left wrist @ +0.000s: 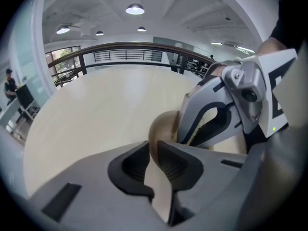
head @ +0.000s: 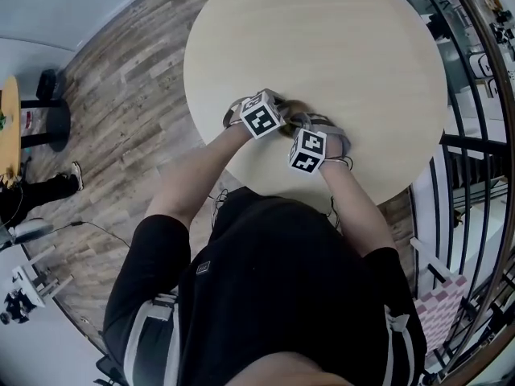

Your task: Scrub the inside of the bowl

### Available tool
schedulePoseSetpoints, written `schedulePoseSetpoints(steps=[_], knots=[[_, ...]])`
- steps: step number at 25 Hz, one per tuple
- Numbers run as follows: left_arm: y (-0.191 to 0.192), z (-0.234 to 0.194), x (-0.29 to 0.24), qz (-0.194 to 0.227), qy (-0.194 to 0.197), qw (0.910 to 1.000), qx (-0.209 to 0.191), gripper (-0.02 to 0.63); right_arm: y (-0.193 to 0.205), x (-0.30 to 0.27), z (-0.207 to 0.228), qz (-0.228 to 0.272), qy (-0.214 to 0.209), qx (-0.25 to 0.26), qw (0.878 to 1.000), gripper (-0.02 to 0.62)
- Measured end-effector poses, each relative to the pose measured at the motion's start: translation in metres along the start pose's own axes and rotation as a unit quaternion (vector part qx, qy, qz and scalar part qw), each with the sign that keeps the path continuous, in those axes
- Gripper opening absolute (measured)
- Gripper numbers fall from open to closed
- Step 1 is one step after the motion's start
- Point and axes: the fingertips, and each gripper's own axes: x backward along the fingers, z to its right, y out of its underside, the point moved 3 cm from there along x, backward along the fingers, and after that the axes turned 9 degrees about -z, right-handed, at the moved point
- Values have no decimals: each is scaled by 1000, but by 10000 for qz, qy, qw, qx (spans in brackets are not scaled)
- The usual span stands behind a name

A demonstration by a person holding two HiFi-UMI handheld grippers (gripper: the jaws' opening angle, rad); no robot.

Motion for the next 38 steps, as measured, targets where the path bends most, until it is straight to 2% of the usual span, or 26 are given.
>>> schedulePoseSetpoints(steps=[3,7,10,13,16,19,21,24,27,33,38], knots=[[9,5,3,84,36,9989,462,56,1,-2,5,33,96,-10,9999,44],[25,16,4,140,192,9945,1021,75,1,-4,19,-32,477,-195,9987,44],[29,20,7,398,10,9872,1543,75,-1,2,29,255,468,-912,9944,44],[29,19,10,621,-209,9782,1971,65,-2,20,40,731,366,-1785,9805,44],[31,16,10,678,-295,9708,2281,58,-1,39,42,1018,416,-1906,9755,44],[36,15,6,574,-361,9702,2328,57,3,57,39,1225,494,-1806,9746,44],[39,12,5,507,-414,9701,2336,55,3,65,32,1239,360,-1649,9778,44],[37,9,7,495,-467,9705,2313,50,-4,59,10,986,-87,-1084,9892,44],[35,8,7,484,-509,9724,2226,41,-13,38,-11,644,-275,-437,9966,44],[43,16,10,551,-589,9709,2255,40,-20,5,-25,190,-75,439,9988,44],[56,28,15,671,-480,9641,2524,50,-19,-4,-14,56,440,452,9980,44]])
